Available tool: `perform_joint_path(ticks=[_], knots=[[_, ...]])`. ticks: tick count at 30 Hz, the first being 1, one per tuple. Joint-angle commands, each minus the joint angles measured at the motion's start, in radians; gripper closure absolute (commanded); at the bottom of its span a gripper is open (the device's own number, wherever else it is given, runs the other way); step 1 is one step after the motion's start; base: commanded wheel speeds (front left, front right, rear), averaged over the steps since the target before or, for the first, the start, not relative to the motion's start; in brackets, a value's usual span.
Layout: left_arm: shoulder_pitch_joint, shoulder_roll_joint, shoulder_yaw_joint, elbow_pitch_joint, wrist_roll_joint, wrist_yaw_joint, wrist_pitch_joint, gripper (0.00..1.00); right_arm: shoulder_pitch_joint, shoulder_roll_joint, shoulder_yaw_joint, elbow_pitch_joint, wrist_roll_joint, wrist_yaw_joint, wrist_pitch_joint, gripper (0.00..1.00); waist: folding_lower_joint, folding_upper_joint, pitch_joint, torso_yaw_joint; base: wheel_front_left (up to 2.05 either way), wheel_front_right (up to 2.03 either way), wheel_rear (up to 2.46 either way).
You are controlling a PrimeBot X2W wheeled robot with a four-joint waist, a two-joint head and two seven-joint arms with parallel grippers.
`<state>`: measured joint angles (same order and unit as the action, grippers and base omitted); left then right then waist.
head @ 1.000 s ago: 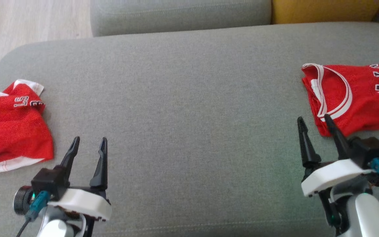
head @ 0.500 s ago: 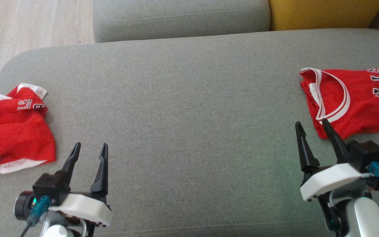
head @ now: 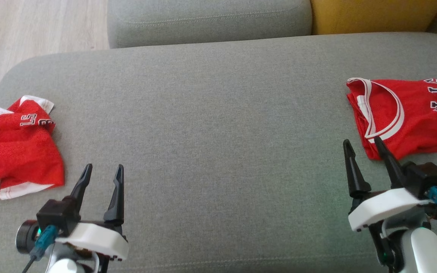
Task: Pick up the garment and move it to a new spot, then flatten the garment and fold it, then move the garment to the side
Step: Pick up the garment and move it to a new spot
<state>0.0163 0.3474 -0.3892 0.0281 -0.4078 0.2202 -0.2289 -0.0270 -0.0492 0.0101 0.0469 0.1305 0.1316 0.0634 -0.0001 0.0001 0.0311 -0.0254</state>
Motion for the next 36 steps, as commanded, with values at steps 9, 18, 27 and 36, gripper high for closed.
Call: perform_joint_path(ticks=[9,18,27,36], knots=[[-0.068,0.022,0.039,-0.033,-0.010,0.014,-0.006,0.00,-0.014,-0.002,0.002,-0.070,-0.023,-0.001,0.008,0.00,0.0001,-0.0001,0.004,0.068,0.00,0.00,0.00],[-0.081,0.018,0.049,-0.028,-0.014,0.021,-0.013,0.00,0.010,-0.001,0.028,-0.124,-0.048,-0.001,0.018,0.00,0.0001,-0.0001,-0.010,0.241,0.00,0.00,0.00],[-0.057,0.029,0.064,-0.048,-0.020,0.041,-0.010,0.00,0.027,-0.001,0.068,-0.145,-0.022,-0.001,0.018,0.00,0.0001,-0.0001,-0.024,0.354,0.00,0.00,0.00],[-0.051,0.032,0.068,-0.056,-0.031,0.045,-0.011,0.00,0.029,-0.001,0.075,-0.144,-0.011,-0.001,0.021,0.00,0.0001,-0.0001,-0.028,0.376,0.00,0.00,0.00]])
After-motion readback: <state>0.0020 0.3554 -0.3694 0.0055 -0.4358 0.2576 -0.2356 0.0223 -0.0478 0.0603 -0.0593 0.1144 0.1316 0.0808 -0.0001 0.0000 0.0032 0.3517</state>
